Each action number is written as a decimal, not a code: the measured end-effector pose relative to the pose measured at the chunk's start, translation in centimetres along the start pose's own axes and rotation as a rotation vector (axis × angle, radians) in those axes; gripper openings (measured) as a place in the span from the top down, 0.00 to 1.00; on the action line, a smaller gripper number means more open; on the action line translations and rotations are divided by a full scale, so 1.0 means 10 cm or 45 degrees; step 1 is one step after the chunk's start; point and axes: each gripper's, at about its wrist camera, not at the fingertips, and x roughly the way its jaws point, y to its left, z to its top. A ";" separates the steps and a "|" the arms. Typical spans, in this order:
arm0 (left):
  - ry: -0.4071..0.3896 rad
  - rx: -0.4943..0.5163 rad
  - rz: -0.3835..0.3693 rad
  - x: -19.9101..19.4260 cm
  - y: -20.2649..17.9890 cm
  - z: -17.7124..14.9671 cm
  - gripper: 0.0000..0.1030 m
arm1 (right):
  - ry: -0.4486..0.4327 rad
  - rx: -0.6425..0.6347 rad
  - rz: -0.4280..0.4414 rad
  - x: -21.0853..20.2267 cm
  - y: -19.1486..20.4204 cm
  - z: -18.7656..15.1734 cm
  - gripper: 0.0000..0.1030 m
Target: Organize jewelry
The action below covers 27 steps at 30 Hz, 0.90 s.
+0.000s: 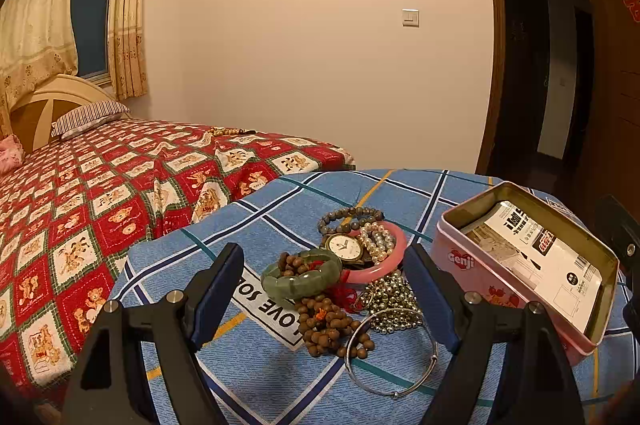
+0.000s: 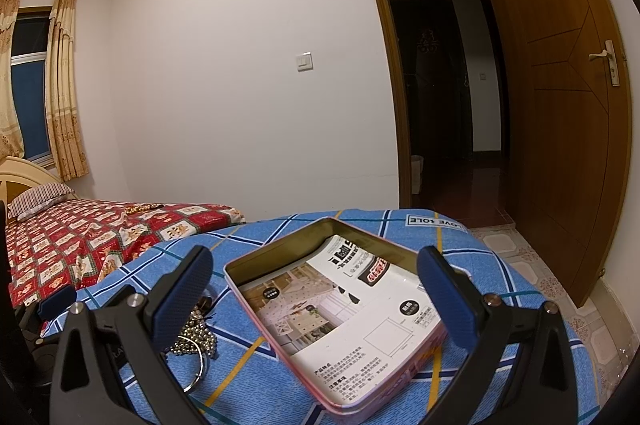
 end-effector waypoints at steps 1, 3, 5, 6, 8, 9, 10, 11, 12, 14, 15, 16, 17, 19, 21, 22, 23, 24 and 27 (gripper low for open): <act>0.000 0.000 0.000 0.00 0.00 0.00 0.20 | 0.000 0.000 0.001 0.00 0.00 0.00 0.00; 0.001 -0.001 0.000 0.00 0.00 0.00 0.20 | 0.001 0.001 0.001 0.00 0.00 -0.01 0.00; 0.001 0.000 0.000 0.00 0.00 0.00 0.20 | 0.003 0.001 0.002 0.01 0.00 -0.01 0.00; 0.001 0.000 0.000 0.00 0.00 0.00 0.20 | 0.003 0.001 0.002 0.00 0.00 -0.01 0.00; 0.002 0.000 -0.001 0.00 0.00 -0.01 0.20 | 0.002 0.000 0.001 0.00 0.00 -0.01 0.00; 0.002 0.000 -0.001 0.00 0.00 -0.01 0.20 | 0.002 0.001 0.001 0.00 0.00 0.00 0.00; 0.002 0.000 -0.001 0.00 0.00 -0.01 0.20 | 0.002 0.001 0.002 0.00 0.00 0.00 0.00; 0.002 0.000 -0.001 0.00 0.00 -0.01 0.20 | 0.002 0.001 0.001 0.01 0.00 0.00 0.00; 0.002 0.000 -0.002 0.00 0.00 -0.01 0.20 | 0.004 0.001 0.001 0.00 0.00 0.00 0.00; 0.002 0.000 -0.005 0.01 -0.01 -0.03 0.20 | 0.004 0.001 0.001 0.00 0.00 -0.01 0.00; 0.003 0.000 -0.008 0.01 -0.01 -0.04 0.20 | 0.003 0.002 0.001 0.00 0.00 -0.01 0.00; 0.004 -0.001 -0.016 0.01 -0.01 -0.05 0.20 | 0.003 0.001 0.001 0.00 0.00 -0.01 0.00; 0.009 -0.005 -0.025 0.02 -0.01 -0.05 0.20 | 0.003 0.001 0.001 0.00 0.00 -0.01 0.00; 0.032 -0.025 -0.068 0.03 0.03 -0.07 0.20 | 0.004 0.000 0.001 0.00 0.00 0.00 0.00; 0.053 -0.046 -0.097 0.05 0.09 -0.06 0.20 | 0.005 0.001 0.001 0.00 0.00 0.00 0.00; 0.066 -0.054 -0.107 0.06 0.13 -0.06 0.20 | 0.006 0.000 0.000 0.00 0.00 0.00 0.00; 0.080 -0.060 -0.112 0.07 0.18 -0.07 0.20 | 0.009 -0.001 -0.002 0.00 0.00 -0.01 0.00; 0.092 -0.067 -0.118 0.08 0.22 -0.06 0.20 | 0.012 0.000 -0.002 0.01 0.00 -0.01 0.00; 0.129 -0.129 -0.168 0.09 0.39 -0.06 0.21 | 0.015 0.012 0.002 0.01 -0.01 -0.02 0.00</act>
